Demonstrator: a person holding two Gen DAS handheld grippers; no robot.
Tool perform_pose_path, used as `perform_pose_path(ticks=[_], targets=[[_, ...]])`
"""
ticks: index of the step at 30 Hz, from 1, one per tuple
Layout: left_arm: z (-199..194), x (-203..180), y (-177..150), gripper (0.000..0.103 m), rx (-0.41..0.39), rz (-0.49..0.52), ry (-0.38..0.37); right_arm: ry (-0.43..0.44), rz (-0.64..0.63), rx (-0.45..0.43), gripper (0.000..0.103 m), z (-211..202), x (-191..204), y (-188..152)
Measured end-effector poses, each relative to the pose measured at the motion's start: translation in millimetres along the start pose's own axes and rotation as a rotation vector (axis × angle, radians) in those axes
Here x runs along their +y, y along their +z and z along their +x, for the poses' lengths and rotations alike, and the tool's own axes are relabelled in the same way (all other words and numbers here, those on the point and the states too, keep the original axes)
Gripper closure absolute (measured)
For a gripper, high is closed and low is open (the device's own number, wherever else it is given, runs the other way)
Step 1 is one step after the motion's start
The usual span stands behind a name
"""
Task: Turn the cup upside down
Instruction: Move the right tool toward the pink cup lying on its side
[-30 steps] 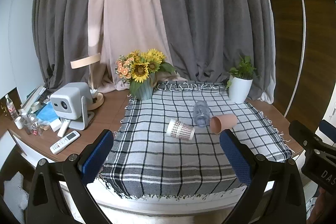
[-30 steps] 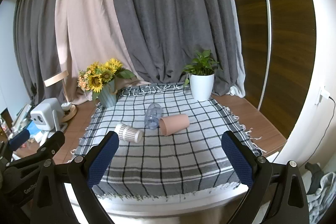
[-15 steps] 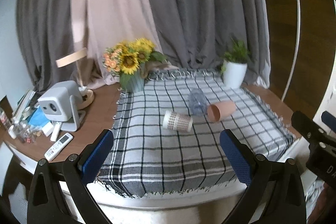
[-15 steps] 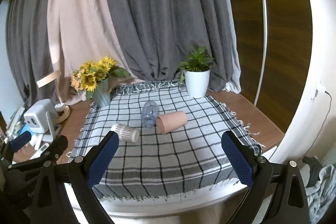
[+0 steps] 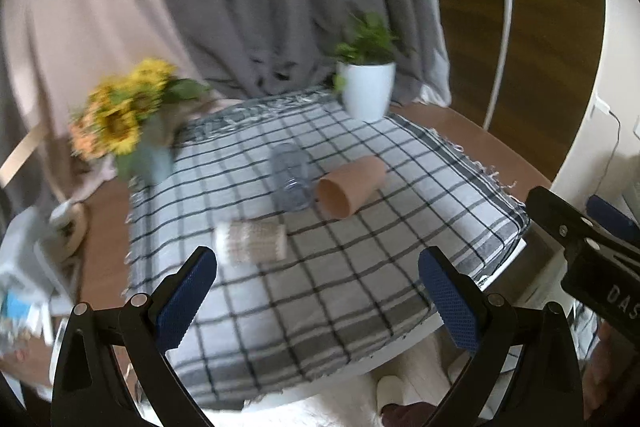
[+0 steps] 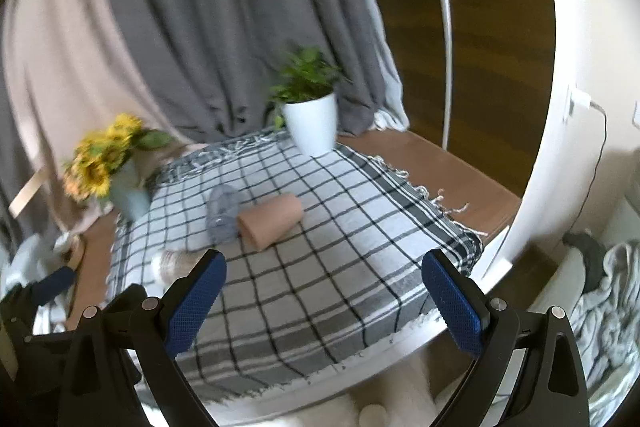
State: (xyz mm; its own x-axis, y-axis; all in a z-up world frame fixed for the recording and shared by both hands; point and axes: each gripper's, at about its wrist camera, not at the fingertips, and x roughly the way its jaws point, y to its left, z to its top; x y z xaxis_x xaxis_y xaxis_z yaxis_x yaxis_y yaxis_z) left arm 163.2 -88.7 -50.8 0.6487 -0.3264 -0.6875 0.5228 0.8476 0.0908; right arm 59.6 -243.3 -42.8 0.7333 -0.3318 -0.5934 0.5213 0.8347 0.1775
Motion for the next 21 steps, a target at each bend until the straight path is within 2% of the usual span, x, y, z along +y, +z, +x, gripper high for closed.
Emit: perform_pose_path(ticks=[8,11,16,21], targets=[[80,-20,48,0.0,0.06,0.138,-0.093,-0.025,0.128,0.097,0.005,74,-30,22],[106,-26,62,0.0,0.096,0.18,-0.124,-0.074,0.166,0.122,0.005,95,-36,25],[151,-30,80,0.001,0.15,0.262,-0.231,-0.126,0.248,0.167,0.005,126,-44,27],[202,-33,93,0.007,0.252,0.354,-0.347,-0.228,0.353,0.194,0.005,157,-38,27]])
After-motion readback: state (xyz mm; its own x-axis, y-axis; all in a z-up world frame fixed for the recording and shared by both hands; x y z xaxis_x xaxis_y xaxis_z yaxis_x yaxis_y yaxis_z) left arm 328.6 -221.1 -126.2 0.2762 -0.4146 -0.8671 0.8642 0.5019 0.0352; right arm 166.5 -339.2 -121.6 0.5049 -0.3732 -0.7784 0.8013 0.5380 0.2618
